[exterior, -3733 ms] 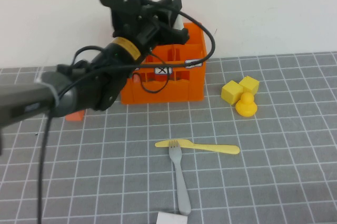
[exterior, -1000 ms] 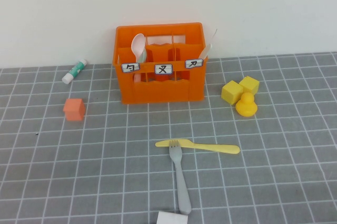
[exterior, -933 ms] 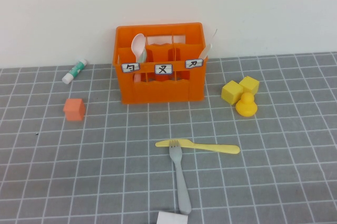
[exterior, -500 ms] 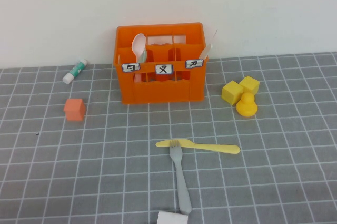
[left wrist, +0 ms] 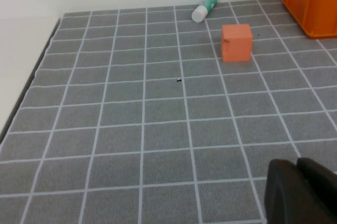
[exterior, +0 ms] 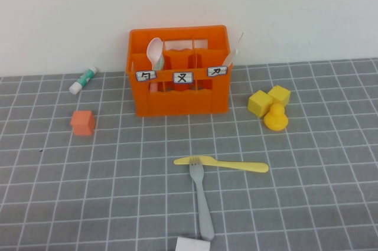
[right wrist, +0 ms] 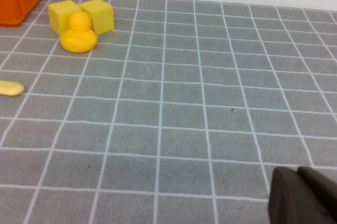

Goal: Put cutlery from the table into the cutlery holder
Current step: Pick up the fork

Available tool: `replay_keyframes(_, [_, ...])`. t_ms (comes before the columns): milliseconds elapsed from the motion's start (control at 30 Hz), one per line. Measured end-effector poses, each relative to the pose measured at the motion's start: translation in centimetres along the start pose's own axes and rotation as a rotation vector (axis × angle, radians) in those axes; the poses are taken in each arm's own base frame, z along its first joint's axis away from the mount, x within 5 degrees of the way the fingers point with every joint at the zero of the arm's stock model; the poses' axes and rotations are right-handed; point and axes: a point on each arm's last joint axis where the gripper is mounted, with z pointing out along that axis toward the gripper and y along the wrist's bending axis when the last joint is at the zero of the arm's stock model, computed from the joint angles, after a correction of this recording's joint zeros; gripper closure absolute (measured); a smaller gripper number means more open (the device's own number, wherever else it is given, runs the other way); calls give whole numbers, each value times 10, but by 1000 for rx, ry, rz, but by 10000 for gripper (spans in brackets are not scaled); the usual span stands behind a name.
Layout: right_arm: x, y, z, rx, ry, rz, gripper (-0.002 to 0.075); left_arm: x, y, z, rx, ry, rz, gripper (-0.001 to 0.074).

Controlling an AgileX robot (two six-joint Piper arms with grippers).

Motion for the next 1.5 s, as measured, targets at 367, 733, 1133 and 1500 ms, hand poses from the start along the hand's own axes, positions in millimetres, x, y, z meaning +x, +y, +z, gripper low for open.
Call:
replay_keyframes(367, [0,0,0,0,0,0,729,0,0,0,0,4,2,735])
replay_keyframes(733, [-2,3,1,-38,-36,167,729,0,0,0,0,3,8,735])
replay_keyframes(1133, [-15,15,-2,-227,-110,753,729,0,0,0,0,3,8,735])
replay_keyframes(1500, [-17,16,-3,-236,-123,696,729,0,0,0,0,3,8,735])
